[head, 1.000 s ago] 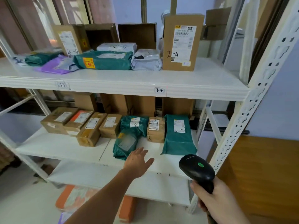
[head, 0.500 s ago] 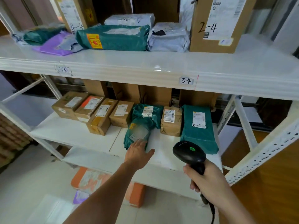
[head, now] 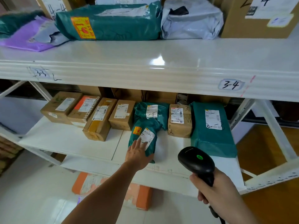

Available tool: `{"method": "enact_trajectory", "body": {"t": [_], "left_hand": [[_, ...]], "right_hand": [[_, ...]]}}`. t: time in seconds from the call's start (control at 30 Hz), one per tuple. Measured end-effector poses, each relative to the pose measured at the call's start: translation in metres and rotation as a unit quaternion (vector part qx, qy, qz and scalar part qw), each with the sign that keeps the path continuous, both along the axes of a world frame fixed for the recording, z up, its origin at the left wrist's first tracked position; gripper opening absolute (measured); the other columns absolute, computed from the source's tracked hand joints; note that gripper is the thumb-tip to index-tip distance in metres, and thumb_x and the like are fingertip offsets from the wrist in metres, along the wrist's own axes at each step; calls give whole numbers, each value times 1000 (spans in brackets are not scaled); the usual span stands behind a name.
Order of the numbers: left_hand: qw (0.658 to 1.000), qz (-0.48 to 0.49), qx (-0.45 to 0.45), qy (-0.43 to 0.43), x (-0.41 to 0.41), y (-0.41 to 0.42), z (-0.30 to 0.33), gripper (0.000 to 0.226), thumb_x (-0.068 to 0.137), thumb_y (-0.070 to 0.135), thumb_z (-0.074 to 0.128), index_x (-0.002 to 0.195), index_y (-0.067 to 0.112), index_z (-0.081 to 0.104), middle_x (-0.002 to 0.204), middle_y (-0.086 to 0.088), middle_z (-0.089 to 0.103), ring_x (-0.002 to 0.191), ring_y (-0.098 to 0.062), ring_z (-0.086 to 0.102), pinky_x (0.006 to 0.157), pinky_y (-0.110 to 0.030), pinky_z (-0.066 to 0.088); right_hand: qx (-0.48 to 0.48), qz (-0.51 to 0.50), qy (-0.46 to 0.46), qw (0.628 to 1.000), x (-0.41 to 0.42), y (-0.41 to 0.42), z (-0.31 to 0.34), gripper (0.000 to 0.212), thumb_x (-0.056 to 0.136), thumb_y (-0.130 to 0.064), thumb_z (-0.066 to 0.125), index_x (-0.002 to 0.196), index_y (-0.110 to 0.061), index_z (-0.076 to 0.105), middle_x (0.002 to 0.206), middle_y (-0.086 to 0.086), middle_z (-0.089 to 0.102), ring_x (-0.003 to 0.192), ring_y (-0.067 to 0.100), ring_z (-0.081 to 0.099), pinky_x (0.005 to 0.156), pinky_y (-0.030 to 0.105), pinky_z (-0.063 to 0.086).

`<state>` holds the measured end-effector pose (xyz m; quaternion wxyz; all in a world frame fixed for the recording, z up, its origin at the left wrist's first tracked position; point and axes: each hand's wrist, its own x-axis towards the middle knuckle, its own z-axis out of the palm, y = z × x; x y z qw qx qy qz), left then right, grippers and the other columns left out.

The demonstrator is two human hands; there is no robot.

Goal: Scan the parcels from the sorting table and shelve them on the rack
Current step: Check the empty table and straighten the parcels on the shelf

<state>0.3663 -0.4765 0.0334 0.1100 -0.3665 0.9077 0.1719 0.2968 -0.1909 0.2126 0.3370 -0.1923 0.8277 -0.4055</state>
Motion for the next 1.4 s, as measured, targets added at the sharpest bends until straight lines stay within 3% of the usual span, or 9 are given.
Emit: {"method": "enact_trajectory", "body": {"t": [0.17,0.4,0.57,0.7,0.77,0.97,1.13,1.2,1.4], "left_hand": [[1000,11,-7,7,-16,-40,-36,87,100,68,49,168,26,14,178,-4,3,164,-32,2,132,-54,13],[962,219,137,89,-16,-77,-82,85,97,59,60,159,12,26,156,-16,39,141,-39,45,112,-53,44],[927,269,233,114,-9,-95,-107,73,98,57,63,152,12,43,140,-18,54,123,-38,60,103,-49,55],[913,287,263,121,-10,-96,-111,64,100,59,59,147,17,45,125,-10,61,104,-32,67,65,-39,61],[885,320,307,139,-13,-95,-112,59,101,55,60,144,17,45,125,-11,62,103,-34,70,54,-36,60],[792,413,384,233,-28,-96,-109,37,106,29,61,137,9,54,130,-16,66,116,-37,66,71,-41,66],[757,413,437,255,-25,-89,-98,26,109,24,57,132,11,55,127,-14,68,113,-34,68,84,-44,64],[770,394,444,233,-19,-87,-93,32,109,30,57,135,13,52,129,-12,67,110,-34,70,84,-45,63],[883,323,314,132,-5,-90,-61,74,102,56,59,159,17,33,139,-16,54,105,-33,70,80,-45,62]], "right_hand": [[17,-37,-35,999,8,-28,-26,15,89,-20,71,97,-24,59,56,11,69,43,11,62,50,24,49],[25,-73,-37,996,21,-49,-49,27,87,-19,73,97,-38,57,54,11,69,40,12,61,45,18,45],[37,-86,-48,994,23,-54,-54,30,87,-19,72,101,-40,56,53,9,69,43,13,64,46,18,47],[39,-92,-37,994,22,-58,-54,37,85,-12,73,98,-42,55,50,9,68,41,15,65,44,18,48],[28,-93,-36,995,24,-58,-51,40,84,-6,73,97,-40,57,47,9,65,36,14,61,42,17,48],[32,-69,24,997,22,-59,-49,47,78,1,77,85,-40,56,39,1,57,42,-4,60,51,1,42],[37,-100,-40,994,22,-51,-48,36,84,-9,74,96,-39,57,49,13,64,36,11,60,42,13,45],[47,-105,-48,992,21,-47,-49,32,86,-15,73,97,-40,56,52,8,68,40,12,63,43,15,46],[41,-106,-55,992,24,-37,-31,21,88,-21,71,97,-35,57,57,10,70,43,11,63,47,21,47]]}}
